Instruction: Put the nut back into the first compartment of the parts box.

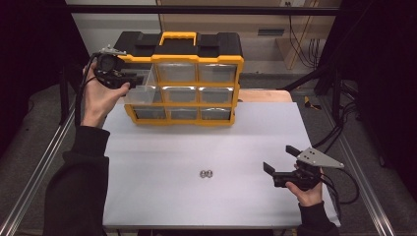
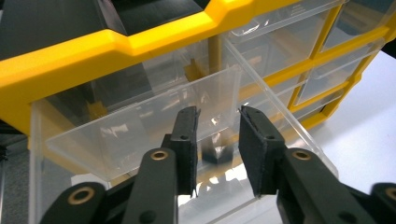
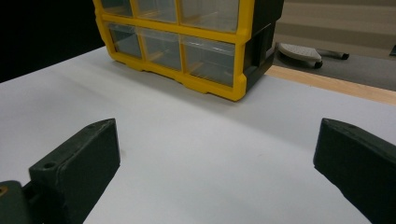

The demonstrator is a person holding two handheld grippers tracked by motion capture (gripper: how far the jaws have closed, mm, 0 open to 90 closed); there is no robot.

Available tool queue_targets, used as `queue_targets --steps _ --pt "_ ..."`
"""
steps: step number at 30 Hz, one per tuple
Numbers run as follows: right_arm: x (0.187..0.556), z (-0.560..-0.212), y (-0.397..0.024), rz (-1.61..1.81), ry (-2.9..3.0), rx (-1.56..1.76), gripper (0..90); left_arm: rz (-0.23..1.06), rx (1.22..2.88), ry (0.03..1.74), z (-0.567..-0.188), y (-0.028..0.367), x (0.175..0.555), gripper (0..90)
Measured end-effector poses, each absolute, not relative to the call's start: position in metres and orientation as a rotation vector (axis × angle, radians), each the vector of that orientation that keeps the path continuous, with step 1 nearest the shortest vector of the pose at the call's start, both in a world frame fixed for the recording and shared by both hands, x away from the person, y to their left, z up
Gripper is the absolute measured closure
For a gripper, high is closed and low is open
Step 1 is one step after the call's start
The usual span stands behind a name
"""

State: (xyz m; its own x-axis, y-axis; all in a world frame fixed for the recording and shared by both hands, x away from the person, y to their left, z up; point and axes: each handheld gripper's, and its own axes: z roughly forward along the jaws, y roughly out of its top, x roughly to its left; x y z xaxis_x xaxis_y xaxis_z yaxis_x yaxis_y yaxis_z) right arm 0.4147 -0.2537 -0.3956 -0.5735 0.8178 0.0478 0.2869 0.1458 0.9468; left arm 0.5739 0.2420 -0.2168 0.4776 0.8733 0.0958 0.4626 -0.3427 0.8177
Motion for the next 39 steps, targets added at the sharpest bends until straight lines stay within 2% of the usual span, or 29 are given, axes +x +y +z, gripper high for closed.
queue_targets --steps 4,7,8,11,14,19,30,39 --pt "0.415 -0.396 -0.253 1.43 1.94 1.054 1.0 0.721 1.954 1.085 -0.214 0.243 0.569 60.4" --pt "0.415 -0.396 -0.253 1.432 1.939 1.057 1.0 0.741 1.903 1.043 -0.211 0.244 0.562 50.7" --pt "0.415 -0.396 -0.253 1.432 1.939 1.057 1.0 0.752 1.892 1.031 -0.21 0.245 0.559 50.7" --pt "0.415 -0.396 -0.254 1.434 1.939 1.052 1.0 0.77 1.861 0.967 -0.207 0.245 0.551 40.9" --pt "0.415 -0.396 -0.254 1.433 1.935 1.052 0.9 0.759 1.833 0.899 -0.208 0.242 0.536 26.2" --pt "0.414 -0.396 -0.254 1.43 1.936 1.05 0.8 0.777 1.825 0.85 -0.212 0.241 0.522 13.0" --pt "0.414 -0.396 -0.253 1.43 1.937 1.058 0.6 0.738 1.79 0.726 -0.233 0.244 0.481 7.5" --pt "0.414 -0.396 -0.253 1.43 1.935 1.057 0.6 0.729 1.781 0.684 -0.251 0.242 0.462 5.4"
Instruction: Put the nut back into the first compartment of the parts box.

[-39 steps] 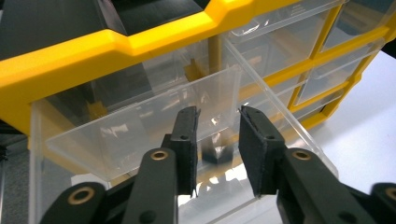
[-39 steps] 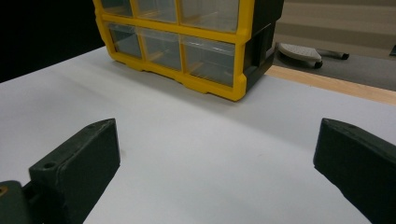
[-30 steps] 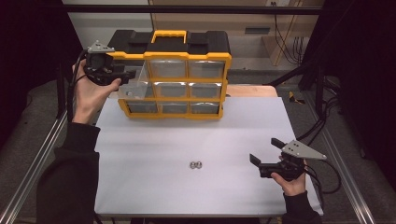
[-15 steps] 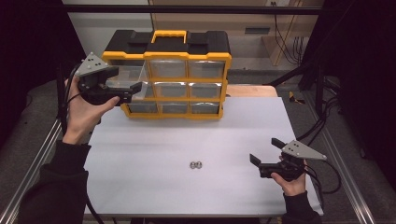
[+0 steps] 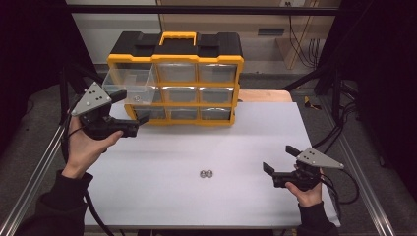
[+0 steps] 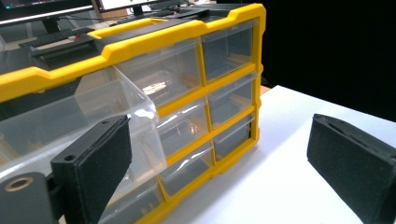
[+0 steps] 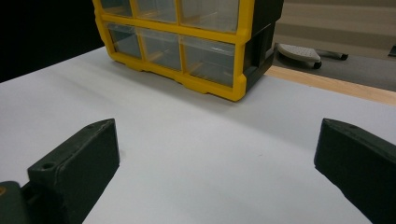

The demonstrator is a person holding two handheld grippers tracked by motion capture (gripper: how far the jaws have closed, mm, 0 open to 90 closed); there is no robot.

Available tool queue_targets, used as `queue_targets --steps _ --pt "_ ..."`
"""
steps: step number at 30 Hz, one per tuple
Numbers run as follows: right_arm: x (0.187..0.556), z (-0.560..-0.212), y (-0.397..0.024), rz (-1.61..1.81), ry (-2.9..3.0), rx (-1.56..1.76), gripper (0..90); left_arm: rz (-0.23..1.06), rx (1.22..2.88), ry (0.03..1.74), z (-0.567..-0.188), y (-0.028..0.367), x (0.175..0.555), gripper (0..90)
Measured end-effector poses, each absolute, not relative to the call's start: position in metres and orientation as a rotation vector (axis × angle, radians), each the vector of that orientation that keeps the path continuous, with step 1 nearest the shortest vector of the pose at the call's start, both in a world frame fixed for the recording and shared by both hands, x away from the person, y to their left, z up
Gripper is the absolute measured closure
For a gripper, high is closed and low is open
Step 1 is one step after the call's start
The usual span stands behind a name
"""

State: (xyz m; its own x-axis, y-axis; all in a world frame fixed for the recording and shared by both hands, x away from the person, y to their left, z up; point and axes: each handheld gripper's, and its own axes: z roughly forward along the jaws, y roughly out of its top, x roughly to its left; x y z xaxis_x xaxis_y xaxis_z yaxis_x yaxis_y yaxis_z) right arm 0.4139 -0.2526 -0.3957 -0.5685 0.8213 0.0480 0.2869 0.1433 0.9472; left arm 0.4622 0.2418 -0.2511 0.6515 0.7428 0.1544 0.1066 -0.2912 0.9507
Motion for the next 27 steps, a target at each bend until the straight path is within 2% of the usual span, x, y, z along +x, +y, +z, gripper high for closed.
queue_targets --steps 15,27 --pt "0.414 -0.396 -0.252 1.428 1.937 1.047 0.6 0.65 1.797 0.637 -0.298 0.219 0.447 2.4" --pt "0.413 -0.396 -0.252 1.428 1.94 1.048 0.6 0.609 1.842 0.644 -0.328 0.204 0.449 2.2"
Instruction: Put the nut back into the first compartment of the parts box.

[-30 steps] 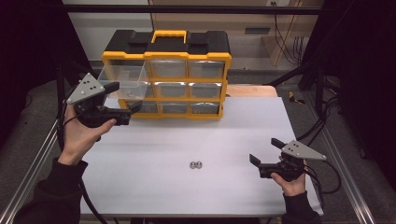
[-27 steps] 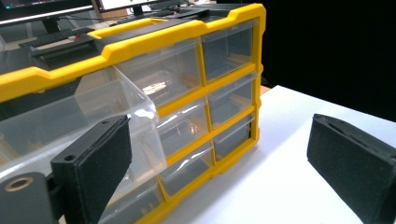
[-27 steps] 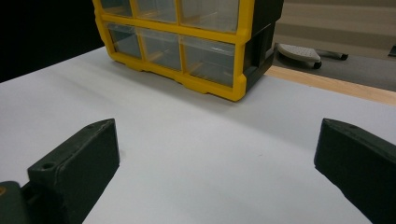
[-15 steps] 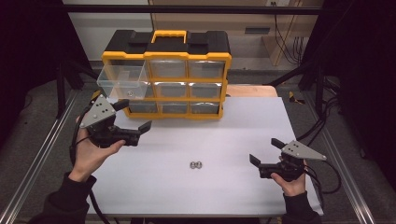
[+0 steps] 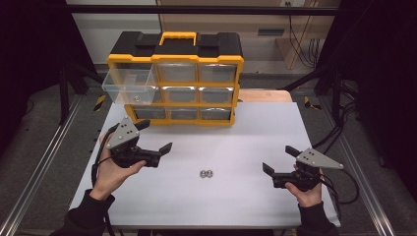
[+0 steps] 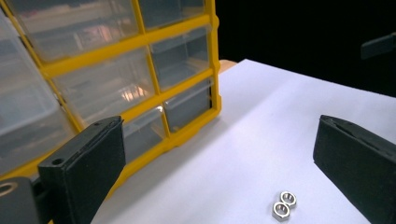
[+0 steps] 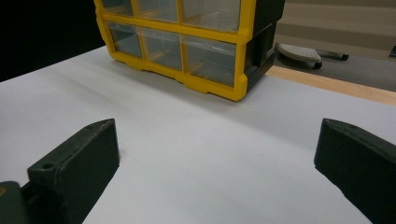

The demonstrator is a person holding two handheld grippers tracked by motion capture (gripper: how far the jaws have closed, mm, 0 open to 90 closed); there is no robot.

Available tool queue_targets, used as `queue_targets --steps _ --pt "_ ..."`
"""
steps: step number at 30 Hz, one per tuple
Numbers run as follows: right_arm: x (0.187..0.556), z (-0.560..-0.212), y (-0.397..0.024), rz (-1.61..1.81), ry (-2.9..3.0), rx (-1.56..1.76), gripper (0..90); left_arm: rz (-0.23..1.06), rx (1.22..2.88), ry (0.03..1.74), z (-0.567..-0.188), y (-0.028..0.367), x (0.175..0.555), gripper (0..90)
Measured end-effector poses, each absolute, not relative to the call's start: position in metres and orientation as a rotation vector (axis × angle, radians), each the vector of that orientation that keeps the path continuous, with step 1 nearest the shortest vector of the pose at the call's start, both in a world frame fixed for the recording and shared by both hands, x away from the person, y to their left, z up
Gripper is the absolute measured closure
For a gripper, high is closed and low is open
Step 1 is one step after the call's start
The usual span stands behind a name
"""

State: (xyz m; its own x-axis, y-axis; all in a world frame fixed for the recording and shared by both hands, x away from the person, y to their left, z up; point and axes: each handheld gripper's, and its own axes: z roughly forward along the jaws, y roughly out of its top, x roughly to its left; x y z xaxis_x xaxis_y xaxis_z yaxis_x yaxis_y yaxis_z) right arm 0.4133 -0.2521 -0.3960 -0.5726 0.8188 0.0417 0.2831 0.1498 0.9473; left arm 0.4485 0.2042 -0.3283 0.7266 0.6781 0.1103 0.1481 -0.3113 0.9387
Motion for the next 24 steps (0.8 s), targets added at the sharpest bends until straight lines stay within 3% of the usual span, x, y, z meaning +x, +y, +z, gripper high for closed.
queue_targets --steps 24 --pt "0.413 -0.396 -0.251 1.428 1.939 1.051 0.6 0.446 2.01 0.669 -0.394 0.152 0.462 3.6"
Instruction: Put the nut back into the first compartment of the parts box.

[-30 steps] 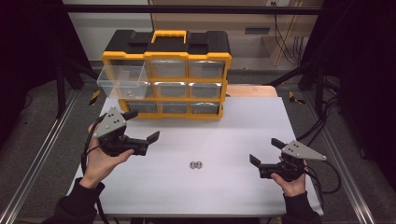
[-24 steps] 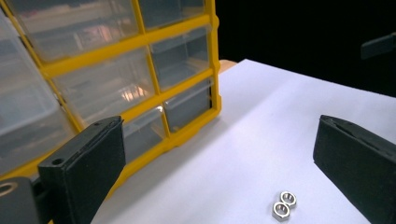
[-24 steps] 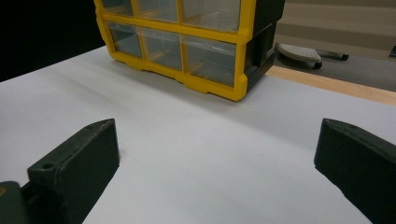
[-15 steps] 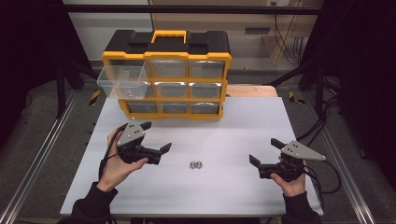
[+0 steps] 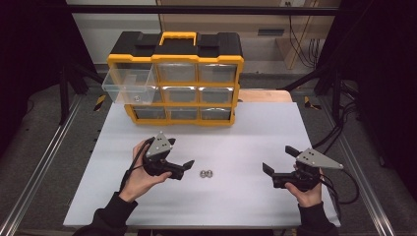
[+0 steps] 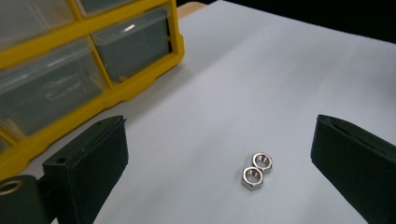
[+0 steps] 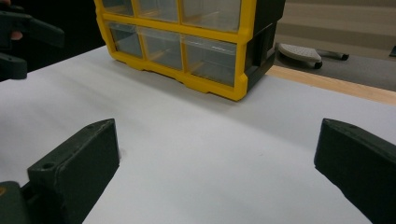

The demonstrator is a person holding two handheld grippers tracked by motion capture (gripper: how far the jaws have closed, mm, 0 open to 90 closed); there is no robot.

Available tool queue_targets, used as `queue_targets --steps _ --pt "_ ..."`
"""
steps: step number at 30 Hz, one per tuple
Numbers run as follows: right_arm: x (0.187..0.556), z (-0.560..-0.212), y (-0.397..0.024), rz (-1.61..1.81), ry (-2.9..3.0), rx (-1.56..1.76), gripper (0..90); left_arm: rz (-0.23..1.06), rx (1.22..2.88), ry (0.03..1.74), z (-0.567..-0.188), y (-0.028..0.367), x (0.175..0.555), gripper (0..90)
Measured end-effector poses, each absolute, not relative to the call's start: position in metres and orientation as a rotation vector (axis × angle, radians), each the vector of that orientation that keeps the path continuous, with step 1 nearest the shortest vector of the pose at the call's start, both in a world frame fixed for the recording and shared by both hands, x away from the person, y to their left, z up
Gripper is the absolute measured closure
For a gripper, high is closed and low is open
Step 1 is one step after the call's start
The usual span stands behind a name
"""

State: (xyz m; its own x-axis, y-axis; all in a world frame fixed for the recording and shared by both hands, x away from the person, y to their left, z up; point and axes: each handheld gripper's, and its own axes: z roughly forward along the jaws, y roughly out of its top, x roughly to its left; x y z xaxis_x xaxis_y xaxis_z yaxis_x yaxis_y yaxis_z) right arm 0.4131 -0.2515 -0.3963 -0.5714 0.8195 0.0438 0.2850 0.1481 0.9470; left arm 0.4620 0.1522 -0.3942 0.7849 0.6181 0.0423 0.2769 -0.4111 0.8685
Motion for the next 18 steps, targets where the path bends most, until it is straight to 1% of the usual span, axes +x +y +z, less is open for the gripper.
queue_targets --steps 7,18 --pt "0.413 -0.397 -0.251 1.427 1.942 1.054 0.6 0.407 2.083 0.67 -0.41 0.141 0.465 3.9" --pt "0.413 -0.397 -0.251 1.428 1.943 1.054 0.6 0.349 2.13 0.704 -0.433 0.124 0.469 6.3"
